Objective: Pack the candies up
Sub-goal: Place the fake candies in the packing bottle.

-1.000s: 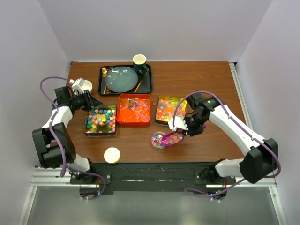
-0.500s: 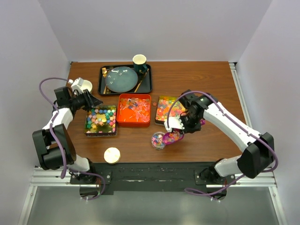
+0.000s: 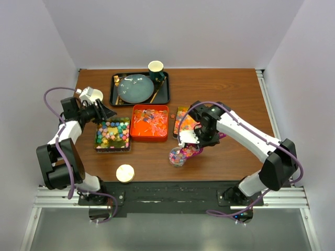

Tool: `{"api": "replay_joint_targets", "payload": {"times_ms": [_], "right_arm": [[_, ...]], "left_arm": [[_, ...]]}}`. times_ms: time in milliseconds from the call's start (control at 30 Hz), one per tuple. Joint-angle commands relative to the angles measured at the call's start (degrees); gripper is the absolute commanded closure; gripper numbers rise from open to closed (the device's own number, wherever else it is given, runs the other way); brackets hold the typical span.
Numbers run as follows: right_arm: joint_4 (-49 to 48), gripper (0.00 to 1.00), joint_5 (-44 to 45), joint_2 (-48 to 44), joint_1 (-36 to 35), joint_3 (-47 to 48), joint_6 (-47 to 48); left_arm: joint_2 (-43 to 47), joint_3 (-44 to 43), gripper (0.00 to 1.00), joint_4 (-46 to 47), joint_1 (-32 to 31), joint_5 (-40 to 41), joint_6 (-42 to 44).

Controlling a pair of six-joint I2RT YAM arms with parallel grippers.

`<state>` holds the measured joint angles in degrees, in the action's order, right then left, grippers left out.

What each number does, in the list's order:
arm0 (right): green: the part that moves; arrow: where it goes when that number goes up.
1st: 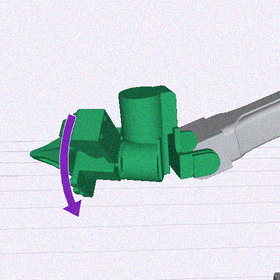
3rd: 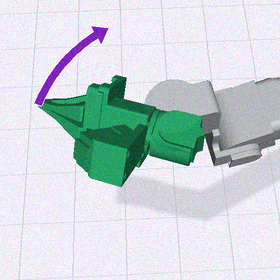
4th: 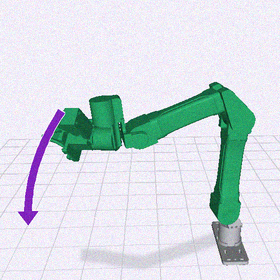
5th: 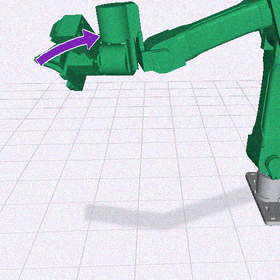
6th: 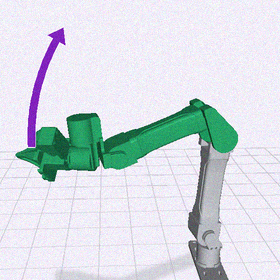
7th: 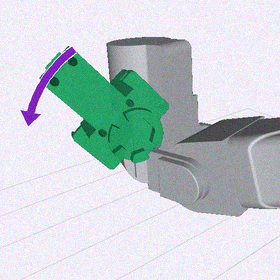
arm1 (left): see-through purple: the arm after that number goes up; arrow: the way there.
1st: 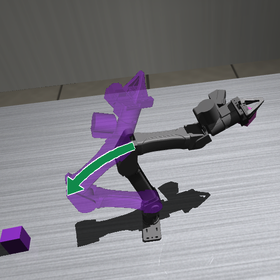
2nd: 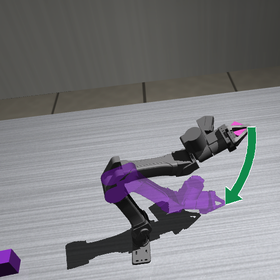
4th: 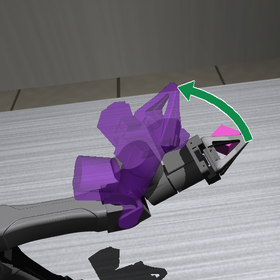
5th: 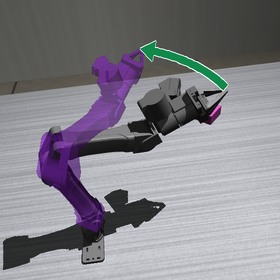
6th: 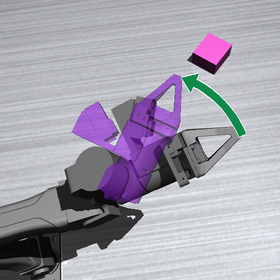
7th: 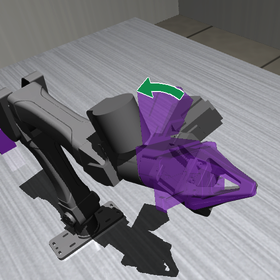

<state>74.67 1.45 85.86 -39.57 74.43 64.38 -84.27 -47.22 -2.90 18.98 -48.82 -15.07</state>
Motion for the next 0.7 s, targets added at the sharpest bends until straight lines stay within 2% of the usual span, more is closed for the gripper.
{"api": "replay_joint_targets", "payload": {"times_ms": [0, 133, 333, 500, 667], "right_arm": [[4.2, 1.00, 5.8, 1.1, -1.7, 4.0, -3.2], [5.9, 1.00, 7.1, 2.0, -3.8, 5.5, -4.7], [8.3, 1.00, 10.4, 2.4, -6.2, 5.3, -5.0], [10.8, 1.00, 12.6, 2.1, -6.6, 5.5, -4.5], [12.9, 1.00, 13.0, -1.2, -6.7, 6.7, -4.6]], "left_arm": [[-0.1, -1.9, 0.38, -0.1, -1.0, 1.5, -1.5], [-0.6, -4.4, 0.30, -2.2, -2.5, 3.0, -0.7], [-0.5, -6.0, 0.25, -2.3, -4.4, 4.2, 0.0], [-0.4, -7.7, 0.24, -3.1, -5.4, 4.8, 0.5], [0.2, -8.6, 0.23, -4.2, -7.6, 5.6, 4.8]]}}
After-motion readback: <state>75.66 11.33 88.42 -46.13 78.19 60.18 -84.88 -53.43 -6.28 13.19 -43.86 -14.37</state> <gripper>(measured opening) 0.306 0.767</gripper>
